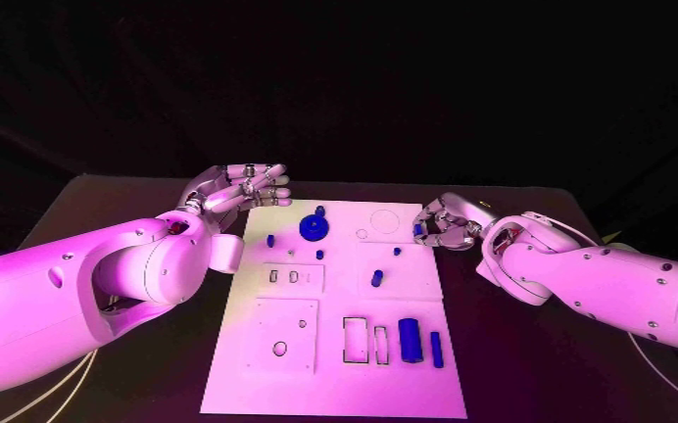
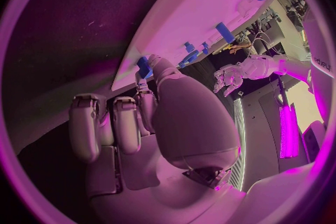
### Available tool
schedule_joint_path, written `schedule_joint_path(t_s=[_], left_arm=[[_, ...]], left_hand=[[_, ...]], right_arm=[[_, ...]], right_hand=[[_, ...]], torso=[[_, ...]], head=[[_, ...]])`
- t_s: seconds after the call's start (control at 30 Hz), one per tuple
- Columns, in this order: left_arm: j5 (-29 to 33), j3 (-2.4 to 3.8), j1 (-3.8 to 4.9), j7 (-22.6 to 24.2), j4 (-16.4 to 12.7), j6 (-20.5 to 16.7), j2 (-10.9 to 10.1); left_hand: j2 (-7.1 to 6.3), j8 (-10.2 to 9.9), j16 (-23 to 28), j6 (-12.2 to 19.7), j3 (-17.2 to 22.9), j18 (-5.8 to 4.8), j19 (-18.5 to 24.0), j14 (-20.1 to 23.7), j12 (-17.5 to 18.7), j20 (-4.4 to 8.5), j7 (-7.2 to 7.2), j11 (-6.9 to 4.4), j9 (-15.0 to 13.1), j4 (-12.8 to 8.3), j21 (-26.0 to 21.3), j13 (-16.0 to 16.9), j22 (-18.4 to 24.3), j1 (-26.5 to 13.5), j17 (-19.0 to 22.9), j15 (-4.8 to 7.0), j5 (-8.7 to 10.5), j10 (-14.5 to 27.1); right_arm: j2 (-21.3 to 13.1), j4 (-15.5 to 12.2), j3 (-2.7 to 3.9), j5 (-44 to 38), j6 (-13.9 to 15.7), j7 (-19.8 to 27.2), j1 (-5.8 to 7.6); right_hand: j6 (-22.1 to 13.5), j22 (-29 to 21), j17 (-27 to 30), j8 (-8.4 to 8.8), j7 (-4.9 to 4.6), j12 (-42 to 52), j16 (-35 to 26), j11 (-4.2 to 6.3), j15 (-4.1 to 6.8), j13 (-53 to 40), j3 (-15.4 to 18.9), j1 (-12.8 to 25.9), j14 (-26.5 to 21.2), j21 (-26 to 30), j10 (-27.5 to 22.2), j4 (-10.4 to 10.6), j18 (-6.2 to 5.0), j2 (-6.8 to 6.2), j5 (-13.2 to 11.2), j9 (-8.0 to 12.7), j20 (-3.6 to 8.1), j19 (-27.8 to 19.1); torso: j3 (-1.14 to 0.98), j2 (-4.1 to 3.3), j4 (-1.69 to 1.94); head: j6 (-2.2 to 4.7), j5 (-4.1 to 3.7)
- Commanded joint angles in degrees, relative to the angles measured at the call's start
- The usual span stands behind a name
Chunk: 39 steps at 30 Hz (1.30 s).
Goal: Assemble the parts on the task board
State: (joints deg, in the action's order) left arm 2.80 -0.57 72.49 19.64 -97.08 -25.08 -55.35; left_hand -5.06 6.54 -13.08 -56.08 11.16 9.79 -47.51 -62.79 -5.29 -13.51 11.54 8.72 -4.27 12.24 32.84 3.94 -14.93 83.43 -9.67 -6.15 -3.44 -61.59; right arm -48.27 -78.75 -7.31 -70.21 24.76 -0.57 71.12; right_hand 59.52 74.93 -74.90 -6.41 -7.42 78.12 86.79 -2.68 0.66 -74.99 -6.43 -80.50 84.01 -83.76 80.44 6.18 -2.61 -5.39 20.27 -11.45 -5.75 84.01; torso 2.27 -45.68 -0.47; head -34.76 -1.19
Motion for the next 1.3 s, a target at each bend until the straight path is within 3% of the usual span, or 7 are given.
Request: schedule_joint_path(t_s=[0.03,0.33,0.5,0.7,0.9,1.03,1.3], left_arm=[[-0.1,0.04,0.08,0.3,-0.1,0.8,0.0],[-0.1,0.04,0.08,0.3,-0.1,0.8,0.0],[-0.1,0.04,0.08,0.3,0.0,0.8,0.0],[-0.1,0.04,0.08,0.3,0.2,0.8,0.1],[-0.1,0.04,0.07,0.3,0.5,0.8,0.3],[-0.1,0.03,0.07,0.3,0.8,0.8,0.6],[-0.1,0.03,0.07,0.1,1.6,0.7,1.2]], left_hand=[[-0.04,-0.3,-0.2,-0.2,0.2,0.5,0.3,0.3,0.4,0.04,0.32,0.25,0.1,0.0,0.2,0.0,0.0,-0.2,0.0,-0.22,0.24,0.1],[-0.04,-0.3,-0.2,-0.2,0.2,0.5,0.3,0.3,0.4,0.04,0.32,0.25,0.1,0.0,0.2,0.0,0.0,-0.2,0.0,-0.22,0.24,0.1],[-0.04,-0.3,-0.2,-0.2,0.2,0.5,0.3,0.3,0.4,0.04,0.32,0.25,0.1,0.0,0.2,0.0,0.0,-0.2,0.0,-0.22,0.24,0.1],[-0.04,-0.3,-0.2,-0.2,0.2,0.5,0.3,0.3,0.4,0.04,0.32,0.25,0.1,0.0,0.2,0.0,0.0,-0.2,0.0,-0.22,0.24,0.1],[-0.04,-0.3,-0.2,-0.2,0.2,0.5,0.3,0.3,0.4,0.04,0.32,0.25,0.1,0.0,0.2,0.0,0.0,-0.2,0.0,-0.22,0.24,0.1],[-0.04,-0.3,-0.2,-0.2,0.2,0.5,0.3,0.3,0.4,0.04,0.32,0.25,0.1,0.0,0.2,0.0,0.0,-0.2,0.0,-0.22,0.24,0.1],[0.08,-0.4,-0.2,-0.2,0.2,0.5,0.4,0.4,0.4,0.03,0.33,0.26,0.1,0.0,0.3,0.0,-0.1,-0.2,-0.1,-0.23,0.25,0.1]], right_arm=[[0.1,0.0,-0.02,-0.8,-0.7,-0.1,-0.05],[0.1,-0.2,-0.02,0.1,1.6,0.3,-0.05],[0.0,-0.9,0.0,0.5,3.6,0.1,-0.04],[-0.4,-2.7,0.16,0.8,5.2,-2.0,0.85],[-0.4,-6.0,0.23,-0.2,4.4,-4.8,2.93],[0.9,-9.2,0.24,-2.6,2.9,-8.0,4.13],[6.6,-12.3,0.04,-7.7,0.1,-14.3,4.7]], right_hand=[[1.0,8.6,-8.1,-0.49,0.21,0.4,0.2,0.2,0.69,-2.2,-0.8,-0.1,4.4,-0.4,0.5,0.1,0.65,1.1,-0.6,-0.1,0.62,0.7],[2.9,9.2,-8.4,-1.2,1.24,0.8,0.3,1.1,1.5,-2.8,-4.1,-0.1,4.5,-0.8,1.1,0.1,0.78,3.68,-5.8,-0.3,1.42,1.1],[3.5,9.3,-8.5,-1.46,1.49,0.9,0.4,1.29,1.64,-2.9,-4.9,-0.1,4.5,-0.9,1.2,-0.1,0.81,4.03,-6.3,-0.5,1.55,1.2],[3.6,9.8,-8.8,-1.53,1.61,1.0,0.5,1.42,1.79,-3.1,-5.6,0.1,4.6,-1.3,1.4,-0.1,0.95,4.35,-7.3,-0.5,1.71,1.6],[3.6,10.2,-9.0,-1.53,1.6,1.1,0.6,1.41,1.81,-3.2,-5.7,0.5,4.7,-1.6,1.5,-0.1,1.07,4.09,-7.5,-0.5,1.75,1.9],[3.6,10.5,-9.1,-1.53,1.62,1.2,0.7,1.42,1.81,-3.3,-5.7,0.9,4.7,-1.9,1.6,0.0,1.17,3.92,-7.3,-0.5,1.78,2.2],[3.5,11.1,-9.4,-1.36,1.65,1.6,0.8,1.48,1.87,-3.7,-6.2,1.8,4.8,-2.4,2.0,0.3,1.34,3.48,-5.6,-0.5,1.85,2.6]], torso=[[0.0,-0.03,-0.02],[0.02,0.01,0.03],[-0.02,0.05,-0.01],[0.16,0.22,0.07],[0.27,0.51,0.1],[0.45,0.75,0.18],[0.64,1.14,0.5]], head=[[-0.03,0.0],[-0.11,0.0],[-0.14,0.12],[-0.22,0.22],[-0.29,0.67],[-0.57,0.95],[-1.11,1.56]])
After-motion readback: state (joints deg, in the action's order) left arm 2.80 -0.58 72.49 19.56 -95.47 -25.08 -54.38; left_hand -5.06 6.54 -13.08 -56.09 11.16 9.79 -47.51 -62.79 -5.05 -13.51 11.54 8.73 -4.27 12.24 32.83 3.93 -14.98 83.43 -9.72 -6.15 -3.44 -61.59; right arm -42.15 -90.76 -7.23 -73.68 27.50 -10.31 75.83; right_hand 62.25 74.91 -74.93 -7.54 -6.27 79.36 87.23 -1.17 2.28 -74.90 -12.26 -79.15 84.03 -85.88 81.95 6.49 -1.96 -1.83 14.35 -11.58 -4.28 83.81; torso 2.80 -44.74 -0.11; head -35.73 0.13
